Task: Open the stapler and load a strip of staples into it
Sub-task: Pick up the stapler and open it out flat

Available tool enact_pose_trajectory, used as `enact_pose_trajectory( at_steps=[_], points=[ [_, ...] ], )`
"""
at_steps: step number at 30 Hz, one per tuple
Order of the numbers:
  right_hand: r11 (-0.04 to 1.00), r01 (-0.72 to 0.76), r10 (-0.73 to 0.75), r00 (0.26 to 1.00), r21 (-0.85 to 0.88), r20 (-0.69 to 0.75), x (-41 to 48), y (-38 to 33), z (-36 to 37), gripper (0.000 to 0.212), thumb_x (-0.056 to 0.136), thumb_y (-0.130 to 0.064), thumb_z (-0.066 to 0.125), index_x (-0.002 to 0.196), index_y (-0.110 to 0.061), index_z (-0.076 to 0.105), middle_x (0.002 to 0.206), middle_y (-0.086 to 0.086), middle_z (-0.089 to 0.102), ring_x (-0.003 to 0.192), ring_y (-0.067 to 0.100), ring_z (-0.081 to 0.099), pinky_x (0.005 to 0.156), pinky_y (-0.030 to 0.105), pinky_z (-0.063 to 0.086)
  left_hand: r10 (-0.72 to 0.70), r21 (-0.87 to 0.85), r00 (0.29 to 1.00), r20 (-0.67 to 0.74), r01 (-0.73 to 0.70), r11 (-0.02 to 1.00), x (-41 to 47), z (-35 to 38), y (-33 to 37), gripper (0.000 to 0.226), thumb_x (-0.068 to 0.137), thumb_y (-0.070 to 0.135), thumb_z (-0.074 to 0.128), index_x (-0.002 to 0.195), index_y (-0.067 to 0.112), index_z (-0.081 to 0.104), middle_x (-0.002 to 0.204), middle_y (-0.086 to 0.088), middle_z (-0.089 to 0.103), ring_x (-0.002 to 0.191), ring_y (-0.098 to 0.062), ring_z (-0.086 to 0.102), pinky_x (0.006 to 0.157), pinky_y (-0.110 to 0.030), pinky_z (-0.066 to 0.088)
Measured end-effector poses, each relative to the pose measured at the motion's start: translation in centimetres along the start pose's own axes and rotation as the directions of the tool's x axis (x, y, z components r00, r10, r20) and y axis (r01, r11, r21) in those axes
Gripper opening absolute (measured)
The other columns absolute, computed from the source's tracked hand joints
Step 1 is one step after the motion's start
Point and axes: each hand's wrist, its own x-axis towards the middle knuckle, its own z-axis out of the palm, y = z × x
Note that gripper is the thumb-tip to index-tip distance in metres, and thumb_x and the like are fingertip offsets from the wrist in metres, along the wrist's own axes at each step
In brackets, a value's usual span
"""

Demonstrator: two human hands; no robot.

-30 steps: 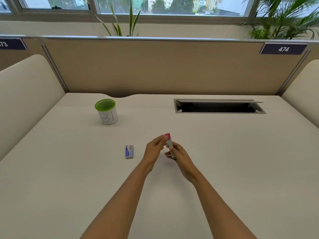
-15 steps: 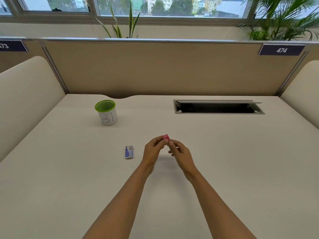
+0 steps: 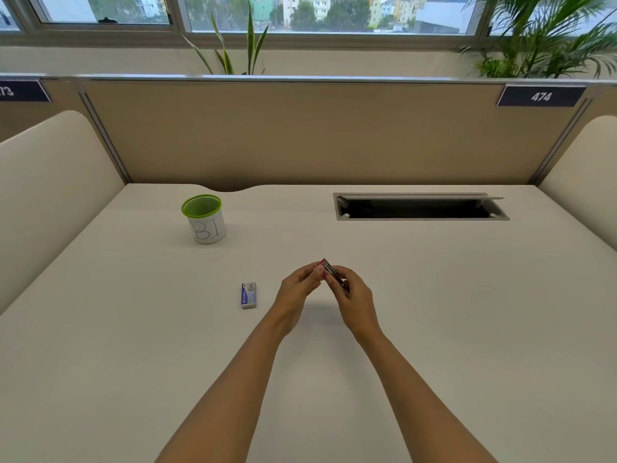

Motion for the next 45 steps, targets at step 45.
enact_pose_trajectory(
  at_steps=[45],
  points=[
    [0.987,-0.050,0.049,0.999,0.151,0.008,0.8,-0.9,-0.4,0.022,0.085,-0.018,0.066,0.105,-0.013,0.059,0.103,0.007,0.064,0.096,0.018,0.060,0.077,0.016,0.050,0.113,0.152,0.990,-0.086,-0.100,0.983,-0.5,1.1,0.1,0.028,0.095,0.020,0.046,0.121,0.018,0.057,0.111,0.002,0.064,0.102,-0.004,0.060,0.091,-0.020,0.047]
  ],
)
